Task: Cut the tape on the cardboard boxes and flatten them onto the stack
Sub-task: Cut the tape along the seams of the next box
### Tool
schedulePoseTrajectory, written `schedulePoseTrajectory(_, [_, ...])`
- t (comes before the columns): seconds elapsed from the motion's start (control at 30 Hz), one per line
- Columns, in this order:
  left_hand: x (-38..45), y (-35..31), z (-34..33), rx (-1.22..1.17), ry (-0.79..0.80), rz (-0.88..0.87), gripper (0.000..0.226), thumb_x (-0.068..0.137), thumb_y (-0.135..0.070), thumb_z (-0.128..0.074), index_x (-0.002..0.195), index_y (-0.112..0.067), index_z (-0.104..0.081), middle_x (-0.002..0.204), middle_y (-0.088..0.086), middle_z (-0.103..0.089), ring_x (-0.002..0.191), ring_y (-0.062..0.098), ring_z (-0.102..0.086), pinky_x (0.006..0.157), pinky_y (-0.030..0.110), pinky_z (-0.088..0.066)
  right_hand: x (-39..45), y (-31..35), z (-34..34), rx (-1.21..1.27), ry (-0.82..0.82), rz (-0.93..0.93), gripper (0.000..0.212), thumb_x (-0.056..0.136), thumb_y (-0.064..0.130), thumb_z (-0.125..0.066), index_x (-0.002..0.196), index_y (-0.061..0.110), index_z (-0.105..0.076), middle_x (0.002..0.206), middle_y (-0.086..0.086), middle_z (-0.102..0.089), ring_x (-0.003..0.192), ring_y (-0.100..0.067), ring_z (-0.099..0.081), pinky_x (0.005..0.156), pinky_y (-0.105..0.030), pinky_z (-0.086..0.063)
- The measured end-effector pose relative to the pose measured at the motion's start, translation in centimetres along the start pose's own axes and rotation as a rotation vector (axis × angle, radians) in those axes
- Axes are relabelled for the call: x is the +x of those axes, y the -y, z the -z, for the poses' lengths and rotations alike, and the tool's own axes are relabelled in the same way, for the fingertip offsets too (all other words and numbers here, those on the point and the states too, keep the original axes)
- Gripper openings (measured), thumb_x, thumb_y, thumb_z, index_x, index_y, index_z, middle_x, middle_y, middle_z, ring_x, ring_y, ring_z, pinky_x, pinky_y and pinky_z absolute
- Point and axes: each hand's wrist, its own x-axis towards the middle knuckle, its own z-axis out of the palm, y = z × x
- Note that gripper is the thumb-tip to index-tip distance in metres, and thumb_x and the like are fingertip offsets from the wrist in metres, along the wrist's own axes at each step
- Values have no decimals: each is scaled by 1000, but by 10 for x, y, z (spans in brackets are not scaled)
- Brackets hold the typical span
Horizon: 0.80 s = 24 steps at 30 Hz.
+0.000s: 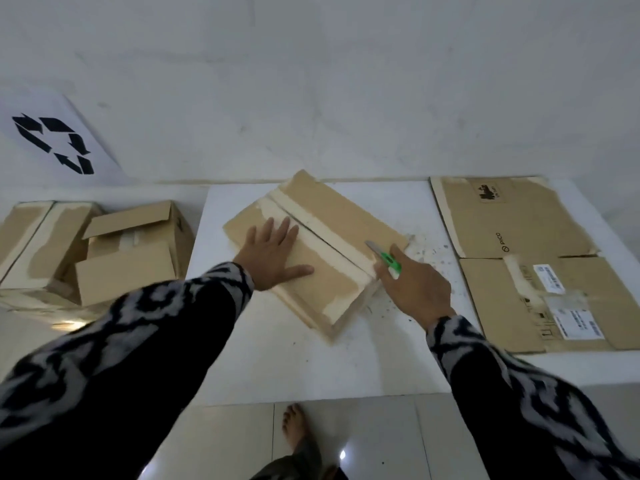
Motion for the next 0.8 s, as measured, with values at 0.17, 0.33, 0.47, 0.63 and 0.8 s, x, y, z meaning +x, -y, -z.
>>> schedulePoseTrajectory(0.17, [-11,-8,8,62,-101,-18,65,100,-59,-24,154,-23,-19,166,3,0,149,41,-1,117,58,-10,-63,-2,-9,85,19,-42,62,96,68,-30,149,36,-39,114,4,-69,97,-19,-64,75,-30,-51])
schedulePoseTrajectory(0.33, [-57,-41,-13,-93,29,-254,90,87,-77,-37,157,-28,-9,165,-6,4,151,25,6,121,51,-7,-83,1,-20,388,89,-102,57,95,67,-34,145,40,-42,111,6,-69,94,-16,-64,70,-29,-47])
schedulePoseTrajectory(0.47, [-59,-27,-13,-244,-13,-208,67,98,-49,-49,155,-29,-22,164,-10,-10,152,17,-4,118,43,-24,-103,4,-28,618,35,-101,34,103,50,-32,97,32,-60,62,3,-56,56,-16,-53,53,-30,-41])
schedulePoseTrajectory(0.63, [-54,-21,-13,-216,-16,-256,47,103,-42,-40,147,-25,-36,156,-6,-36,149,21,-23,105,41,-39,-123,10,-46,592,108,-51,26,105,36,-36,112,29,-59,63,5,-53,51,-7,-46,49,-25,-35])
schedulePoseTrajectory(0.8, [-54,-27,-24,-66,-163,-275,23,105,-33,-31,118,-18,-44,108,6,-51,88,38,-60,64,43,-48,-130,25,-47,354,99,1,40,105,39,-28,137,37,-52,102,9,-62,91,-14,-57,76,-32,-48])
